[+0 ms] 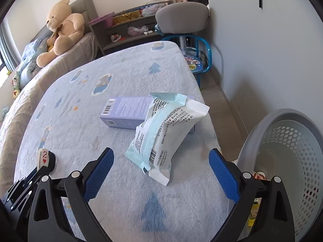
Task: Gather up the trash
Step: 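Lift the card with the left gripper while the right grasps the white wrapped pack, then carry card and pack over the grey basket and open both grippers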
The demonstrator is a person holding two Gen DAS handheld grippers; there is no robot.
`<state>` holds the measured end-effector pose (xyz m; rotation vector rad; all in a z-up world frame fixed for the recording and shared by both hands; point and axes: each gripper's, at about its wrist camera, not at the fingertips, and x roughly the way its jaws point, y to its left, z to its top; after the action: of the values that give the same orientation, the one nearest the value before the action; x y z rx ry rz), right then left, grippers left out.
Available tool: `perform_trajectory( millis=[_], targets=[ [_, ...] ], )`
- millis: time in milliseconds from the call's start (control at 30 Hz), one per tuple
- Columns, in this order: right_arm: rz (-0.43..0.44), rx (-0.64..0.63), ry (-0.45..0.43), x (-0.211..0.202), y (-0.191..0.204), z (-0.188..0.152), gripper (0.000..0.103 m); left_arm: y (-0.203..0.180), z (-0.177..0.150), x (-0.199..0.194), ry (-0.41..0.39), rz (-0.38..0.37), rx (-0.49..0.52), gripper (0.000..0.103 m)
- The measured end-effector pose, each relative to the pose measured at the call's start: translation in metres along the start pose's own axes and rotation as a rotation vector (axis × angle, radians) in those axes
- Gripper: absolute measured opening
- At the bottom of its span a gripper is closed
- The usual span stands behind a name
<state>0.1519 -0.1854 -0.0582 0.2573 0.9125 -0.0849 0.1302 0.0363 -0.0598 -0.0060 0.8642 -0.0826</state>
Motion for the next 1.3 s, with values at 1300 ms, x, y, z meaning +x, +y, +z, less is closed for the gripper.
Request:
perform_trajectory(
  millis=[1300],
  targets=[
    [0.021, -0.066, -0.039, -0.089, -0.025, -0.052, 0.059, -0.041, -0.012, -0.065, -0.017, -0.064, 0.046, 0.016]
  ],
)
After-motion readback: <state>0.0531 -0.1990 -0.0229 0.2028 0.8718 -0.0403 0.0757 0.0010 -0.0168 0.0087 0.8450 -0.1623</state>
